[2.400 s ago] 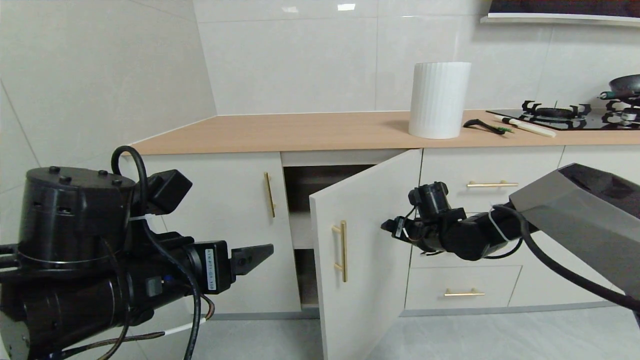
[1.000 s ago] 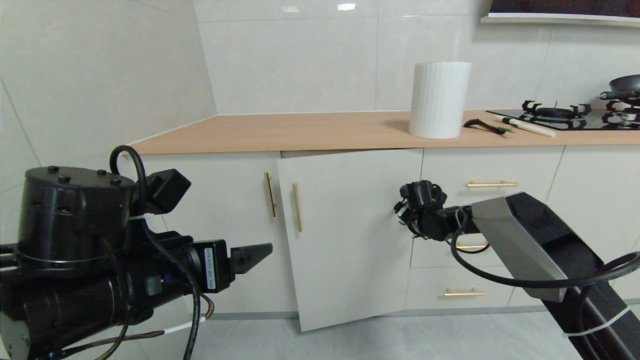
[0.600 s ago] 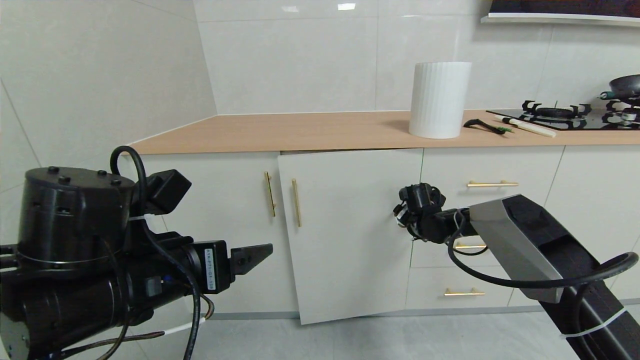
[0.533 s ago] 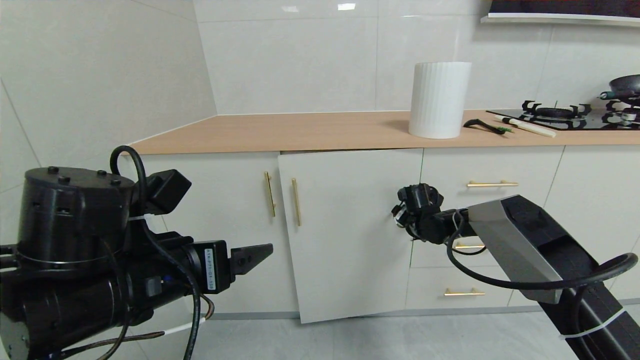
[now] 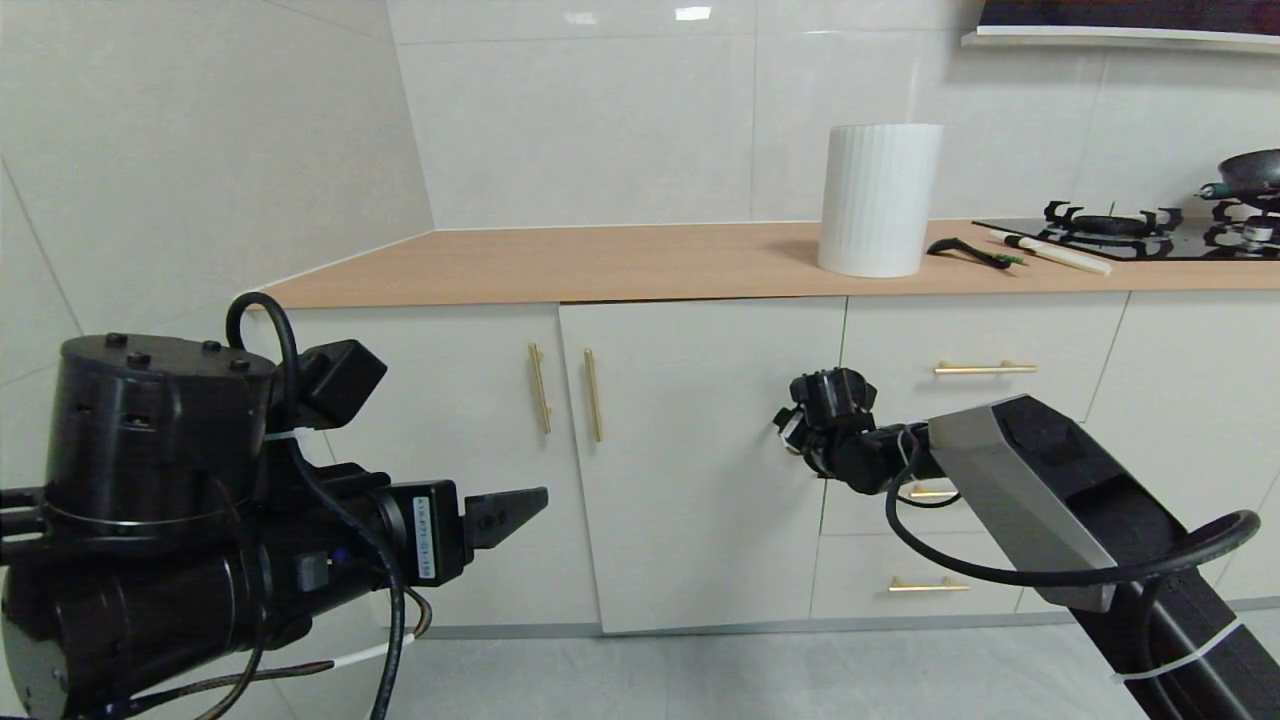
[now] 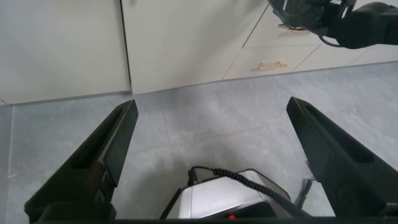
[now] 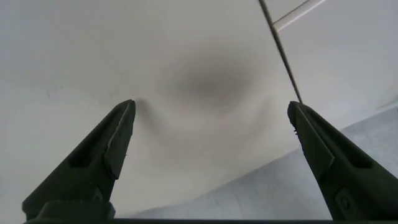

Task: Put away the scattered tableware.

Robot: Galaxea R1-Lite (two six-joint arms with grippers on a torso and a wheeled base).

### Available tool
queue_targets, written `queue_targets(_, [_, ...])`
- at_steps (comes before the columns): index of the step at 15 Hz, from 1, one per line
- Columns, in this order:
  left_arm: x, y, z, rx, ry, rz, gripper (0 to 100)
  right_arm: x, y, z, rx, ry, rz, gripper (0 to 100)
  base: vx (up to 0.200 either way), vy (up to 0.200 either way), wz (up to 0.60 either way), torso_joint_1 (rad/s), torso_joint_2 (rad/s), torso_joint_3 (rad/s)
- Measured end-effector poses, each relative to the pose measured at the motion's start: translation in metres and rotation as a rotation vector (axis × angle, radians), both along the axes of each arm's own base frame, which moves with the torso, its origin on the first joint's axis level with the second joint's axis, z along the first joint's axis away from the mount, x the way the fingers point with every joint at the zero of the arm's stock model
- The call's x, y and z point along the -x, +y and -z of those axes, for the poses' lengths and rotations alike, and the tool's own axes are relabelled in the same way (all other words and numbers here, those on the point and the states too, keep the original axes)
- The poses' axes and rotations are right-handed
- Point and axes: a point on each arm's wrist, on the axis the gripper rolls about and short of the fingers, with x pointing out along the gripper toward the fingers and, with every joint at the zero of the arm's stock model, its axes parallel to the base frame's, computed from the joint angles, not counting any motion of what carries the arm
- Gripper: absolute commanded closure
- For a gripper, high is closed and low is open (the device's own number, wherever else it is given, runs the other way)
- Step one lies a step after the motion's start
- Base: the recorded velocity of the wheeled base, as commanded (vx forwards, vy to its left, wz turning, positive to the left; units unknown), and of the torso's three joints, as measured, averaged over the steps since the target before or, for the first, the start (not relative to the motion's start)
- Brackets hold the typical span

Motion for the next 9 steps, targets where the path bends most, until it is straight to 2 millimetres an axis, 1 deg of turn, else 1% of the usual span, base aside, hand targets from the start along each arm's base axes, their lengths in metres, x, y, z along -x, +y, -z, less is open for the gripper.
queue_targets(6, [0.0002,0.0002,0.0001,0.0,0.0,0.0,0,-0.0032,-0.0049,0.0042,0.011,-0.014,0.01,0,0.0,0.0,0.0,0.0,0.0,0.0])
queue_targets(9, [0.0003,0.0002,0.0002,0.0,0.001,0.0,0,-0.004,-0.0053,0.0031,0.007,-0.026,0.011,0,0.0,0.0,0.0,0.0,0.0,0.0])
